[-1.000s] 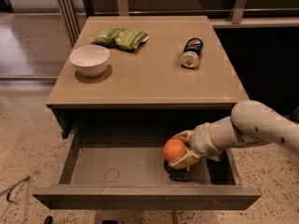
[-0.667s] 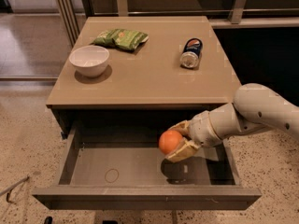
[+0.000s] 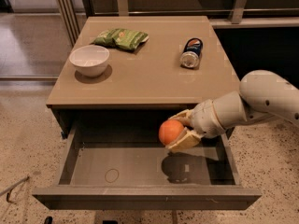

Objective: Pick orange from top drawer and place on counter

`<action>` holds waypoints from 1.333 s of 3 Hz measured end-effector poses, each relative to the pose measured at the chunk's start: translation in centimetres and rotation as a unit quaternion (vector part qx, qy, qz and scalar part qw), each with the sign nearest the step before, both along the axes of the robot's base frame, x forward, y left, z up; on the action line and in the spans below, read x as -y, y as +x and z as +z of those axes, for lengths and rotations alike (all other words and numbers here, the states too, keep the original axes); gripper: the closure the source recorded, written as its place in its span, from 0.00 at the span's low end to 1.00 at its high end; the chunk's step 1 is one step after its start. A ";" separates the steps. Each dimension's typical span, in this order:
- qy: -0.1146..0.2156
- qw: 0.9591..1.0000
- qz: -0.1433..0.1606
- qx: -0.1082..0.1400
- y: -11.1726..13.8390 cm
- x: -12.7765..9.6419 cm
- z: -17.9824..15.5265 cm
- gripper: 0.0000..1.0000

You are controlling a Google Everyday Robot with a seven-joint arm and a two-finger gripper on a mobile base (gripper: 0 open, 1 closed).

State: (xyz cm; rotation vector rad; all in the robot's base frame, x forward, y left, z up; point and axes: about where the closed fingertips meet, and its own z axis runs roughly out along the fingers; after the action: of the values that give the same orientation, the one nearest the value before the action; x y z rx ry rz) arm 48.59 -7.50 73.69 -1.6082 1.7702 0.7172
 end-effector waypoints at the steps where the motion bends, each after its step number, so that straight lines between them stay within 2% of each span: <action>1: 0.016 0.999 0.005 0.031 1.8 -0.3 9.1 1.00; 3: 0.012 0.999 -0.001 0.037 2.6 -0.7 9.2 1.00; 4: 0.006 0.999 -0.007 0.051 4.7 -1.3 10.5 1.00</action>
Offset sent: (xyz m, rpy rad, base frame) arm 0.0137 0.0028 0.0750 0.0264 -0.0441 0.0070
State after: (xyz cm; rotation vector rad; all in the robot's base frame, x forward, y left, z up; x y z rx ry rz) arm 53.31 -6.15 84.19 -1.5942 1.6990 0.6277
